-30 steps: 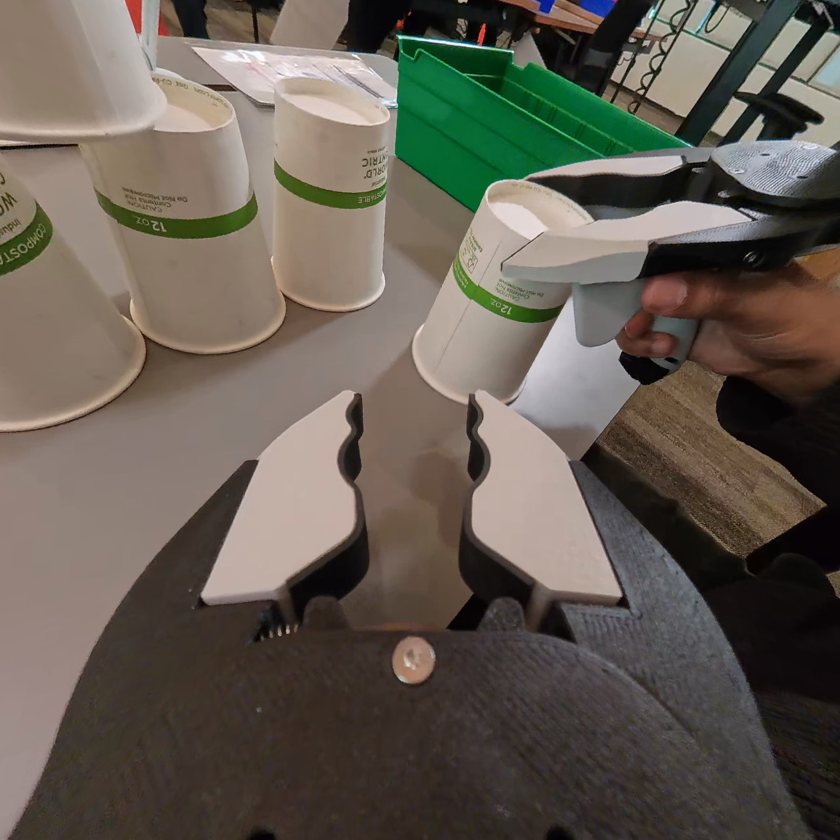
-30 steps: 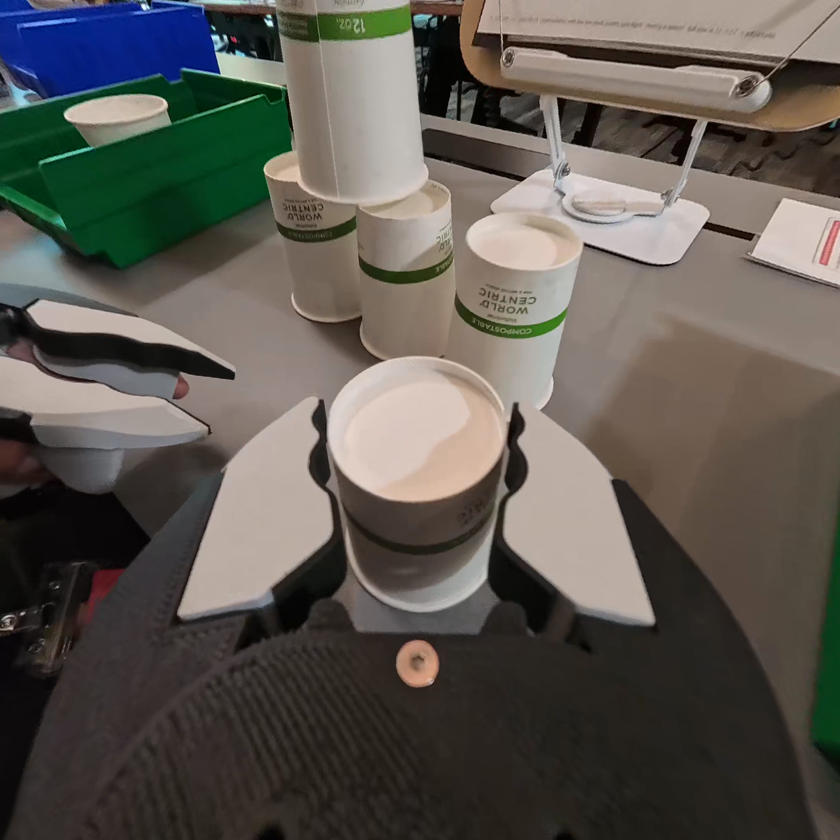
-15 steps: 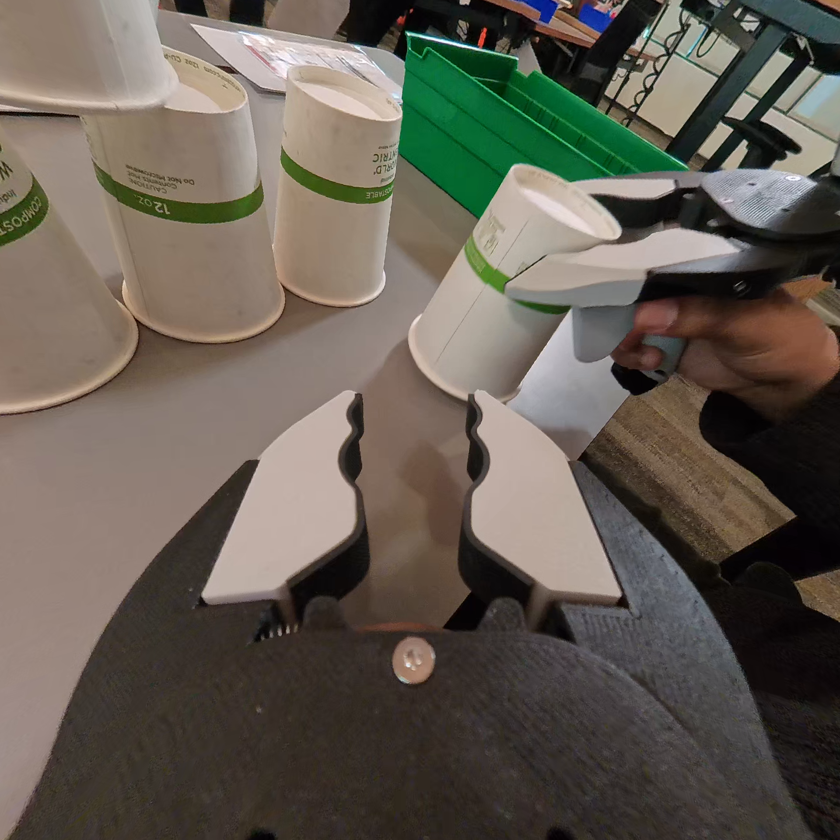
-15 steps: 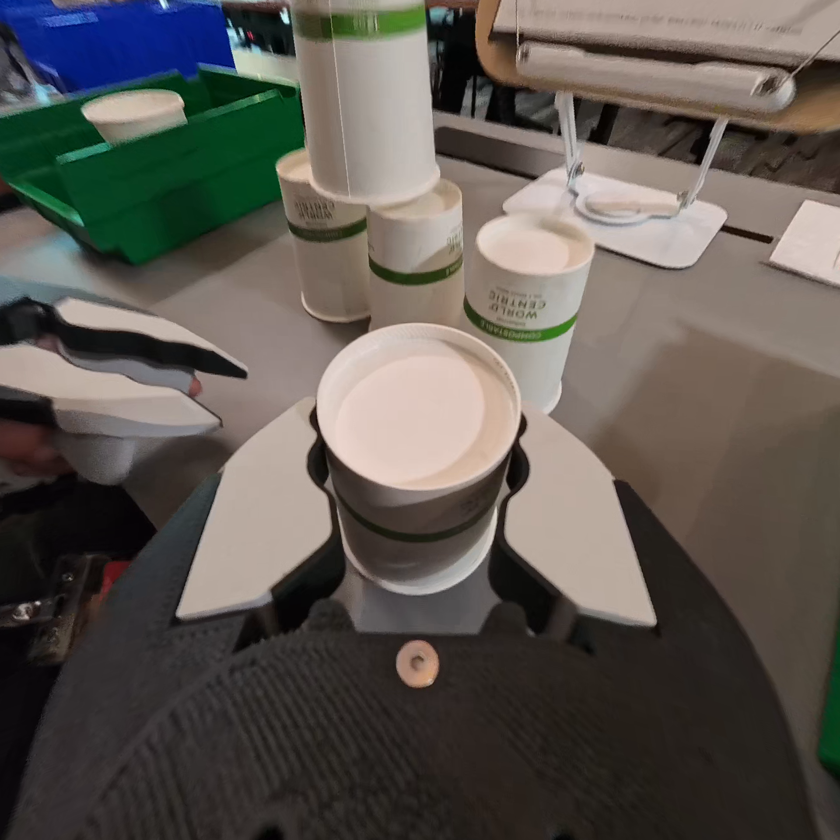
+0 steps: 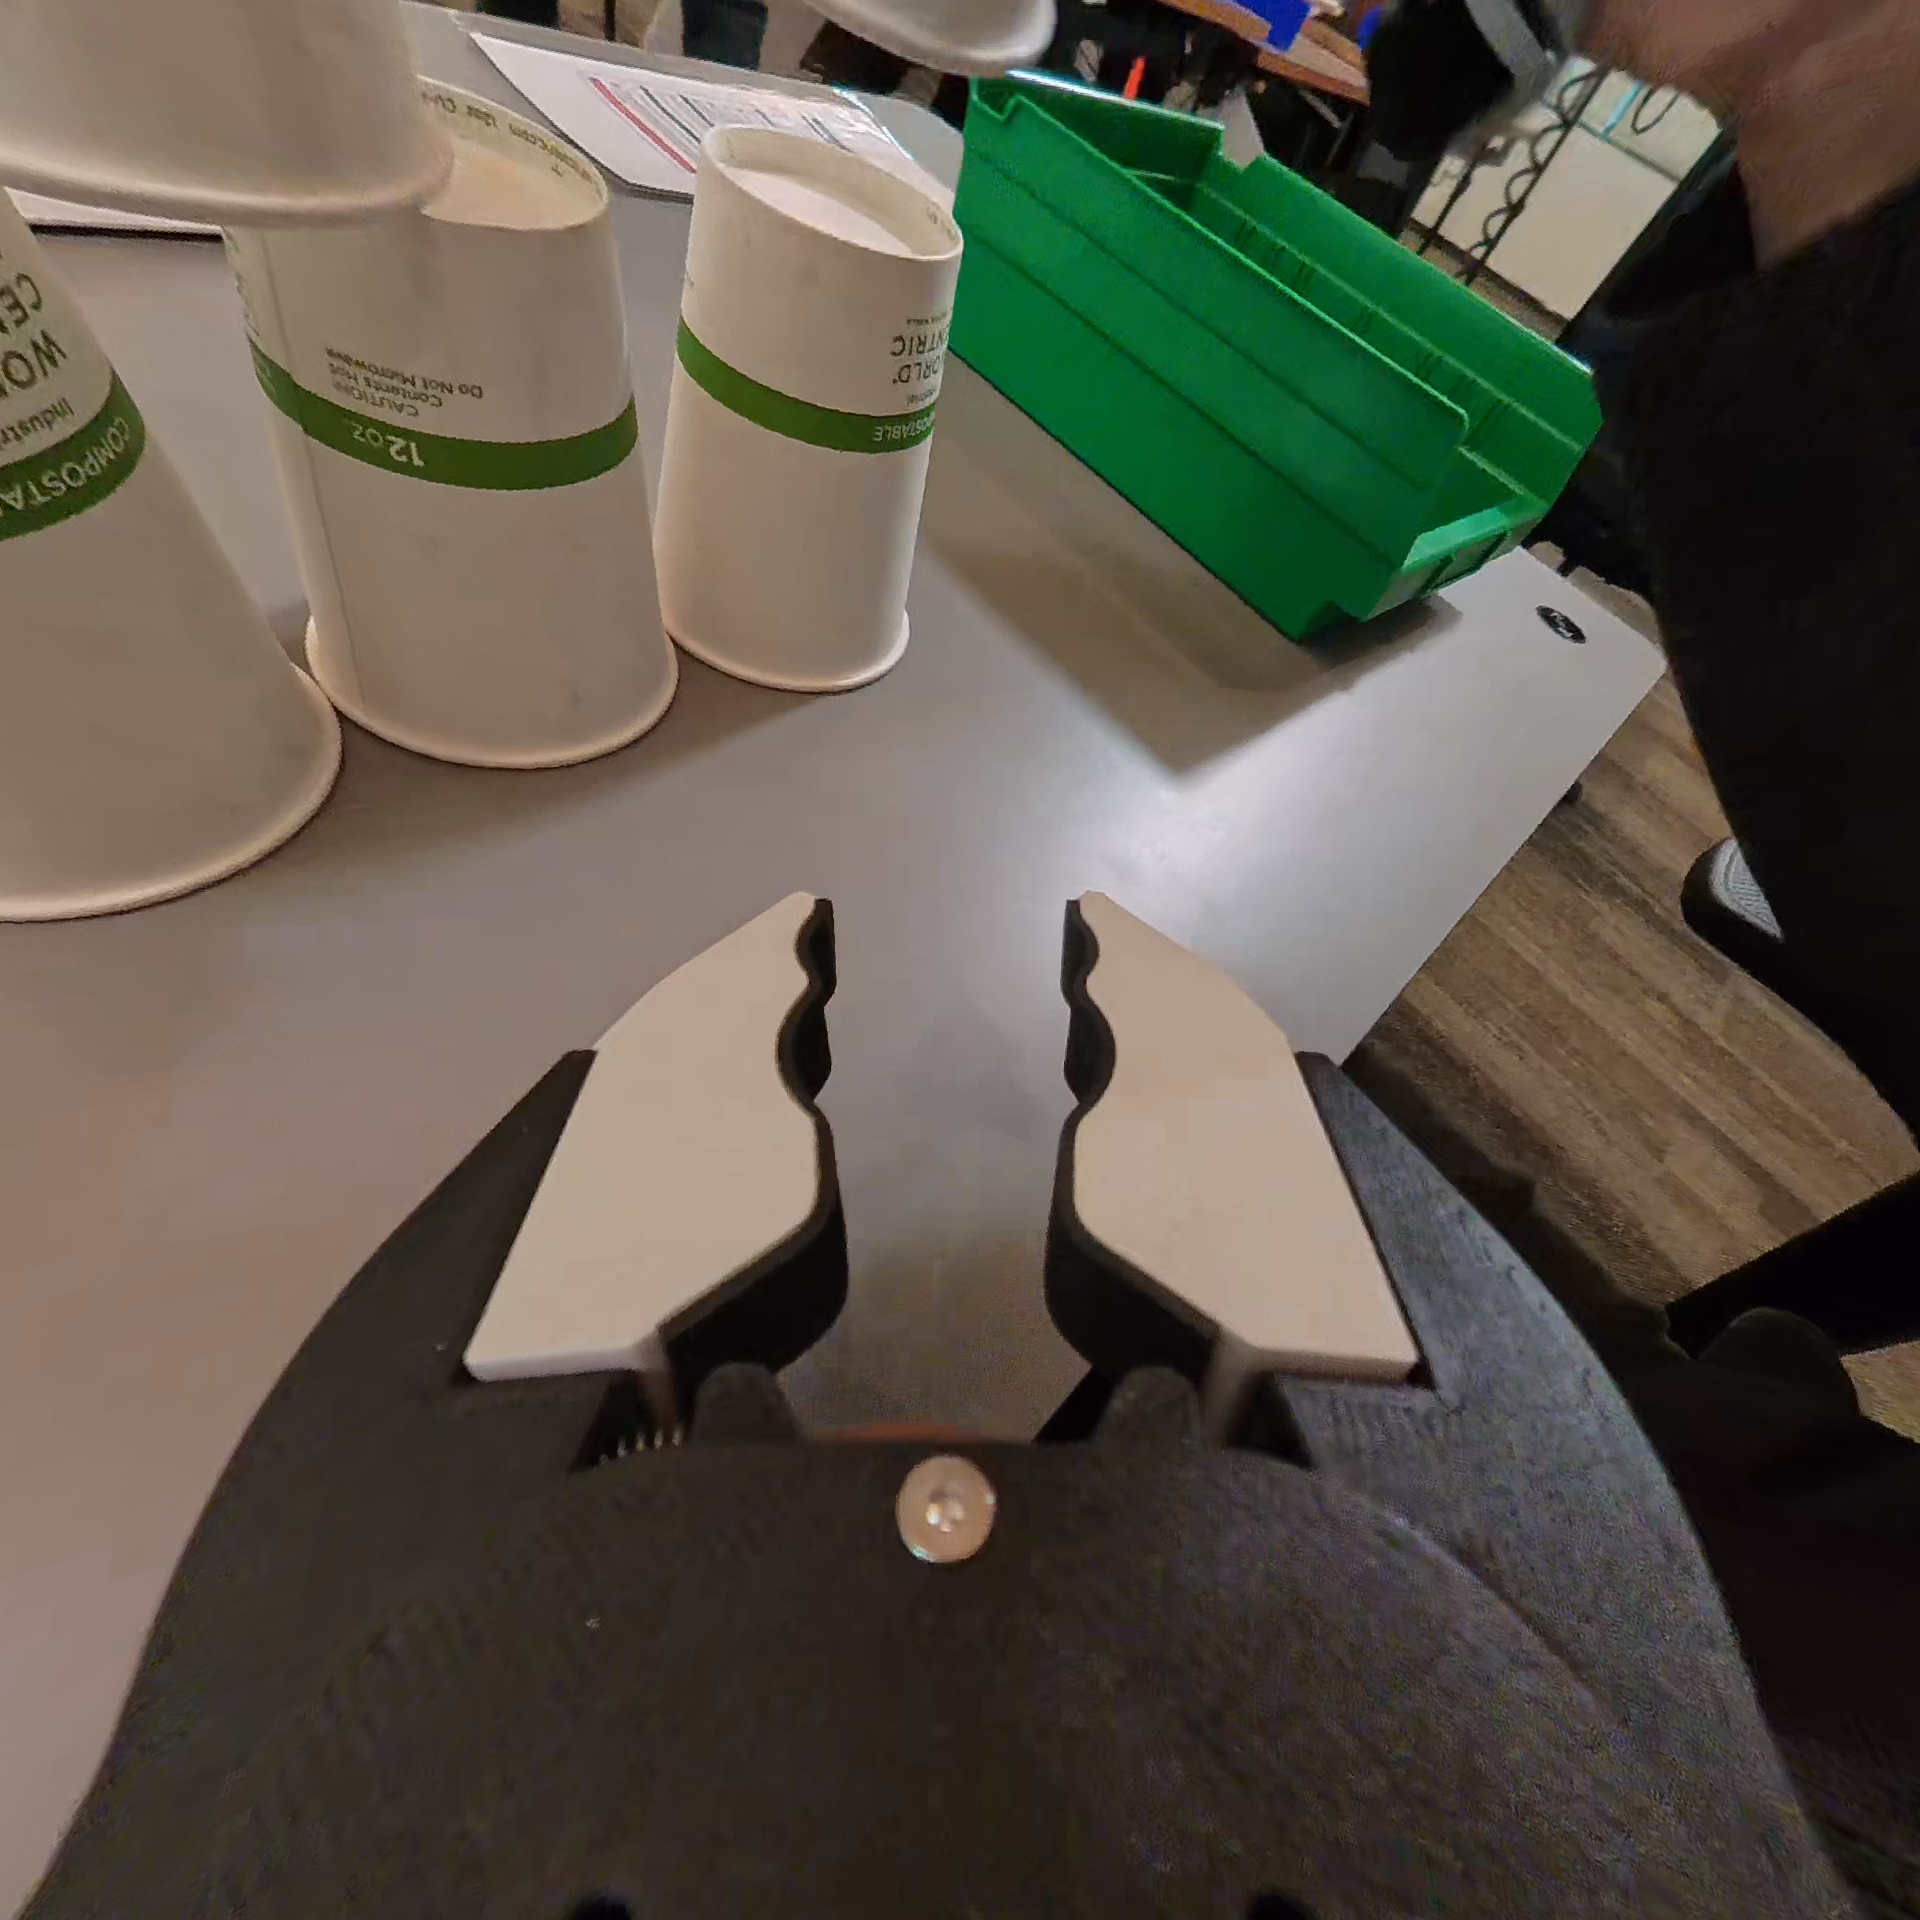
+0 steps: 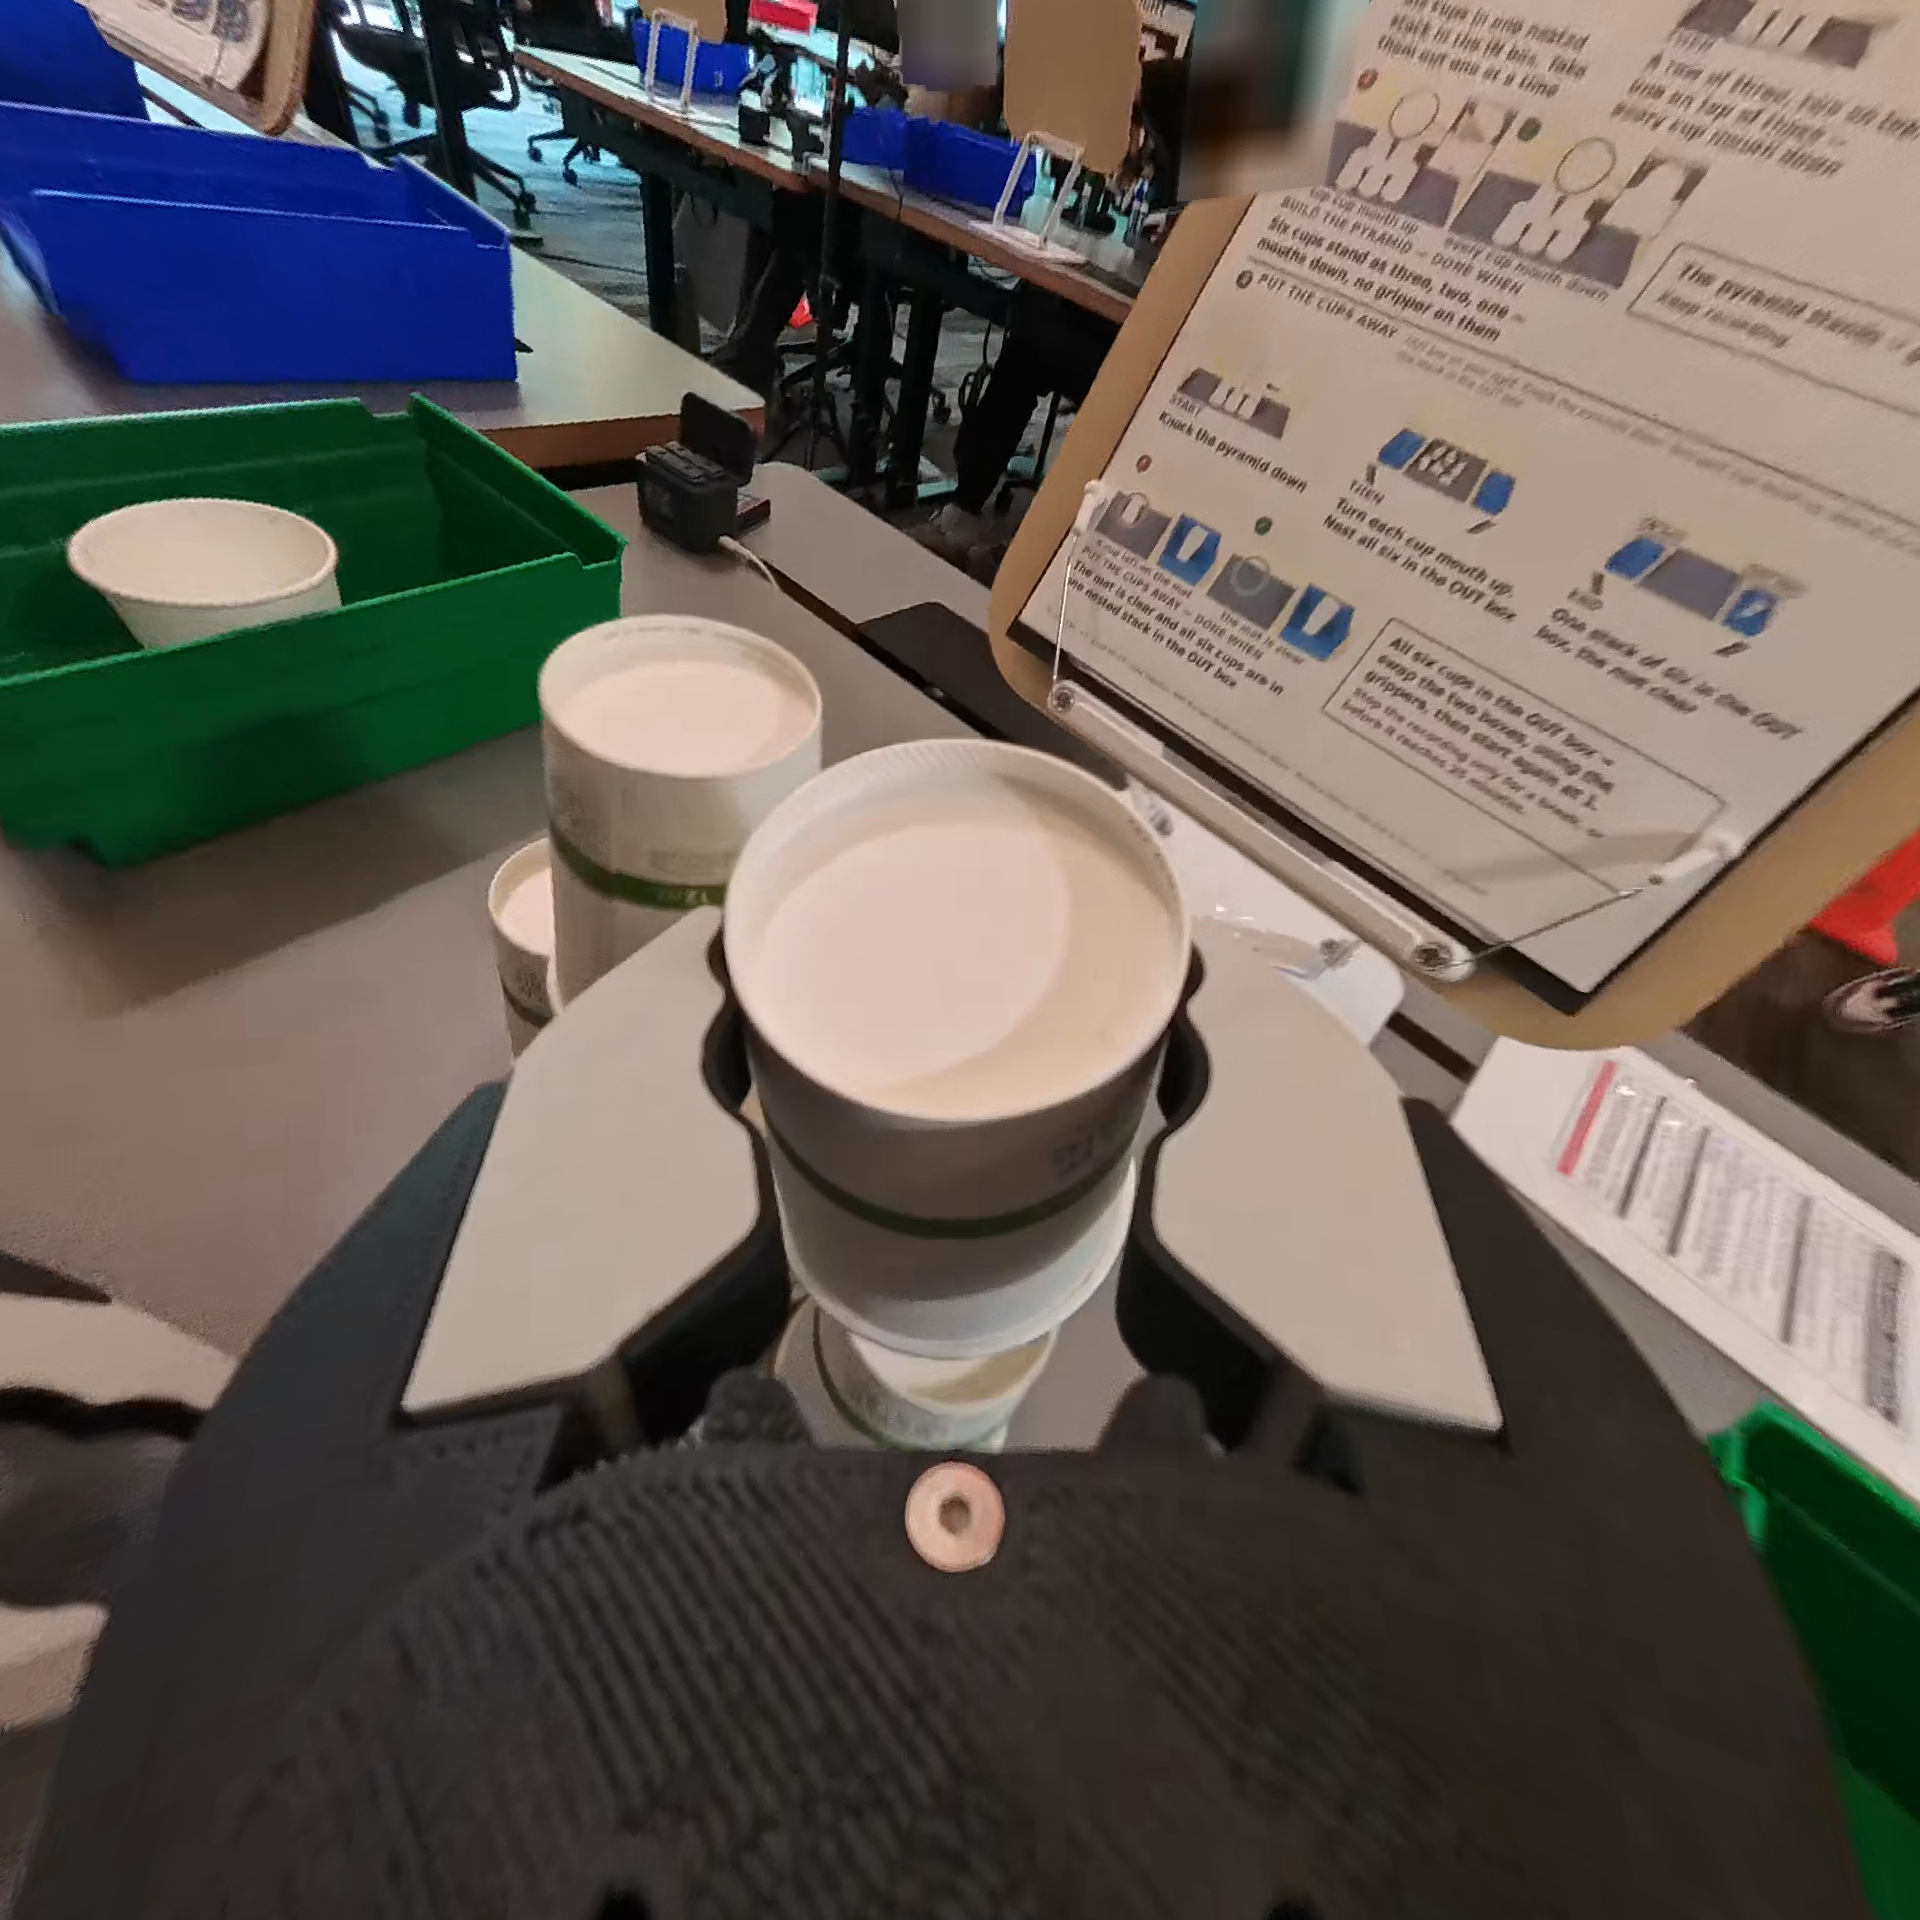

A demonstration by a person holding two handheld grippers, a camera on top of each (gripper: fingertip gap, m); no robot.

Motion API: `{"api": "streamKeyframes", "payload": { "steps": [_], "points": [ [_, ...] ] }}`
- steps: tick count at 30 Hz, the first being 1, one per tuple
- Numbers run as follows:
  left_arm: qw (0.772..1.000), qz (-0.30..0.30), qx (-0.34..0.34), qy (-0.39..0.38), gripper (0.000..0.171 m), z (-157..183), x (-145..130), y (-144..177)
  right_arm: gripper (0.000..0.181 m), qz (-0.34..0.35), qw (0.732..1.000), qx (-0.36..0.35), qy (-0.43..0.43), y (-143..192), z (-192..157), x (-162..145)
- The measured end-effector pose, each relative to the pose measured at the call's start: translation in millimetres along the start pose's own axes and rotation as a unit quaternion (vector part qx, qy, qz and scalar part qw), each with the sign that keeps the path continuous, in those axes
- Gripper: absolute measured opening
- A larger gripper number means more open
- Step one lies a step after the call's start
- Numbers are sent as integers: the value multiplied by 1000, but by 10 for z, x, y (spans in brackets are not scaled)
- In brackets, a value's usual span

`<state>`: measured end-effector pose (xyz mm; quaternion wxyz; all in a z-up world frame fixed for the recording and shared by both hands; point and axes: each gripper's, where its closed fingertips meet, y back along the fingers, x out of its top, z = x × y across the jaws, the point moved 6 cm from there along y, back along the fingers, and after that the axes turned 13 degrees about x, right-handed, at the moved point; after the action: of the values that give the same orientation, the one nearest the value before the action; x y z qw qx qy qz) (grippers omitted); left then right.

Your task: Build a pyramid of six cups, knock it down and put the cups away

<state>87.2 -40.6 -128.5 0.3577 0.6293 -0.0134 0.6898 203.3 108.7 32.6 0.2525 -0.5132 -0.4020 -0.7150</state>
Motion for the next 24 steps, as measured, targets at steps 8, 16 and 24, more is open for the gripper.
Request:
{"api": "streamKeyframes", "payload": {
  "steps": [8, 16, 24],
  "points": [
    [1000, -5, -1, 8, 43, -78, -26, 77, 80, -49, 998, 18, -38, -297, 105, -175],
    [998, -5, 14, -62, 37, -25, -94, 167, 80, -60, 993, 51, -84, -393, 170, -193],
    [996, -12, 17, -89, 37, 18, -150, 192, 80, -64, 992, 61, -87, -459, 144, -198]
  ]
}}
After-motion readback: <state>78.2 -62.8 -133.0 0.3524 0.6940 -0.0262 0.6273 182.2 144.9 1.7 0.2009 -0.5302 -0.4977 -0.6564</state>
